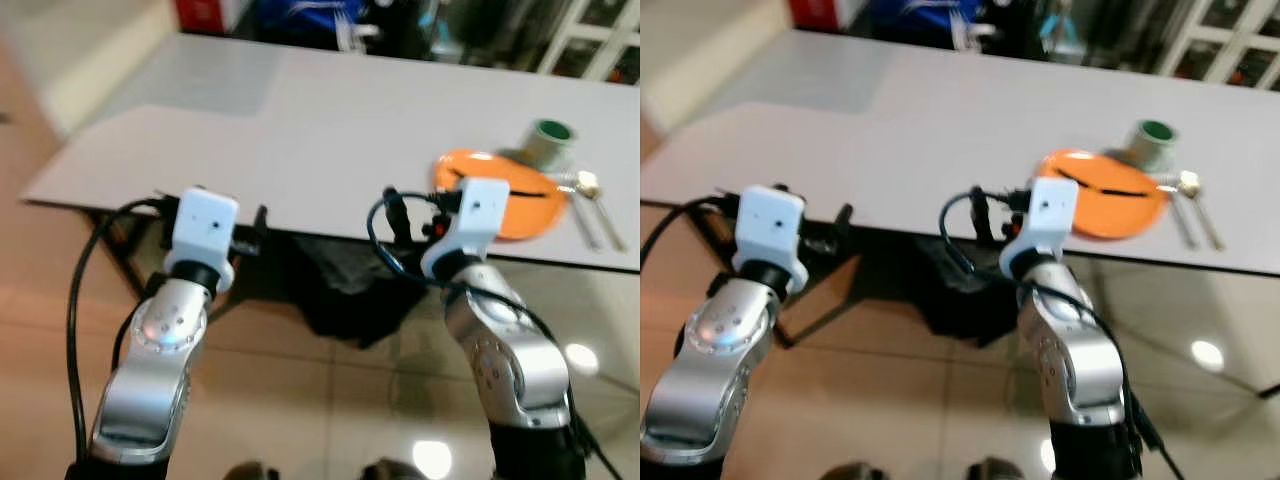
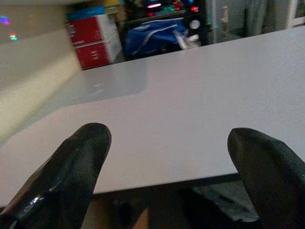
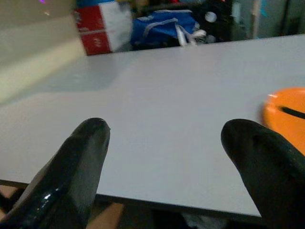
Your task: Setting the table
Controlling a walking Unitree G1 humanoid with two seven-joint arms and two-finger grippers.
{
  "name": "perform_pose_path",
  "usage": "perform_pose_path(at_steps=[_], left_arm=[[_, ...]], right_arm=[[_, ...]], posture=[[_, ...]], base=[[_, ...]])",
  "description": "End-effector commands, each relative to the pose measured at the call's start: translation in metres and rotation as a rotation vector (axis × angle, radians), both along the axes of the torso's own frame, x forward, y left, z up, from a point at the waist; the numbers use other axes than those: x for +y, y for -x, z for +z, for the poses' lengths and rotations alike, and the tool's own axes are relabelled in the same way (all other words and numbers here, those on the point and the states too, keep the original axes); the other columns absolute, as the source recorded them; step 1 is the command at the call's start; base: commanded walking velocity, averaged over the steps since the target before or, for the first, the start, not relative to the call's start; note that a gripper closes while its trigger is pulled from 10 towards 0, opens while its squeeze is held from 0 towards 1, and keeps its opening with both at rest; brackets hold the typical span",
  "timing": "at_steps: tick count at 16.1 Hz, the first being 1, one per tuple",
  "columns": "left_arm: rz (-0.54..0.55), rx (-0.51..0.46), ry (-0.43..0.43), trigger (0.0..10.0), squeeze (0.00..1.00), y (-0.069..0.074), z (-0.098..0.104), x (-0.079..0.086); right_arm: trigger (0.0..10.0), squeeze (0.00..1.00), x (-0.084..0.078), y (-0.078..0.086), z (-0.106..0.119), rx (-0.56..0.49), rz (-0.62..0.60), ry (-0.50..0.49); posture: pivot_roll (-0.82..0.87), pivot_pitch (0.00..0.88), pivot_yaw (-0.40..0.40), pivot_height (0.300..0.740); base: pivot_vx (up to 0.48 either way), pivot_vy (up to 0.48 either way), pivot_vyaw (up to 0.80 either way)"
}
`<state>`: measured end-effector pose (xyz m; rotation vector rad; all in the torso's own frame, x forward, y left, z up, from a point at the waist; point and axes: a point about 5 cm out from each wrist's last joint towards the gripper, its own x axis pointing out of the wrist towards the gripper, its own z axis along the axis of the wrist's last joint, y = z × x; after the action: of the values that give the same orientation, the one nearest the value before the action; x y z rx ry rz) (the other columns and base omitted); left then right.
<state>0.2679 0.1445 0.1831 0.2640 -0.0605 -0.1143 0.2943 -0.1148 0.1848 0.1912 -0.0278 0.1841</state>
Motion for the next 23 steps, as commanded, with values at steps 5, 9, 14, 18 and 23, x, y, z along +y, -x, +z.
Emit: perform_pose_path(at_steps=[5,9,14,18,23], left_arm=[[-0.026,-0.031,-0.005,10.0,0.00,-0.005,0.011,-0.004],[-0.035,-0.039,0.014,10.0,0.00,-0.009,0.013,-0.010],[-0.006,-0.007,0.007,10.0,0.00,-0.001,-0.003,0.005],[0.026,-0.034,-0.007,10.0,0.00,-0.007,0.005,0.016],[0.019,-0.053,0.007,10.0,0.00,-0.012,0.008,0.007]], right_arm=[[10.0,0.00,0.009,-0.004,-0.003,-0.010,0.050,0.105],[10.0,0.00,-0.001,-0.004,-0.009,0.033,-0.003,0.045],[10.0,0.00,-0.027,0.000,-0.016,0.043,-0.127,-0.060],[10.0,0.00,-0.023,-0.001,-0.019,0.056,-0.111,-0.046],[10.0,0.00,-0.015,-0.007,-0.009,0.010,-0.069,0.049]], posture=[[0.01,0.098,-0.019,0.740],[0.00,0.107,-0.021,0.740],[0.01,0.106,-0.017,0.740],[0.02,0.106,-0.013,0.740],[0.02,0.102,-0.056,0.740]], base=[[0.000,0.480,0.00],[0.000,0.480,0.00],[0.000,0.480,0.00],[0.000,0.480,0.00],[0.000,0.480,0.00]])
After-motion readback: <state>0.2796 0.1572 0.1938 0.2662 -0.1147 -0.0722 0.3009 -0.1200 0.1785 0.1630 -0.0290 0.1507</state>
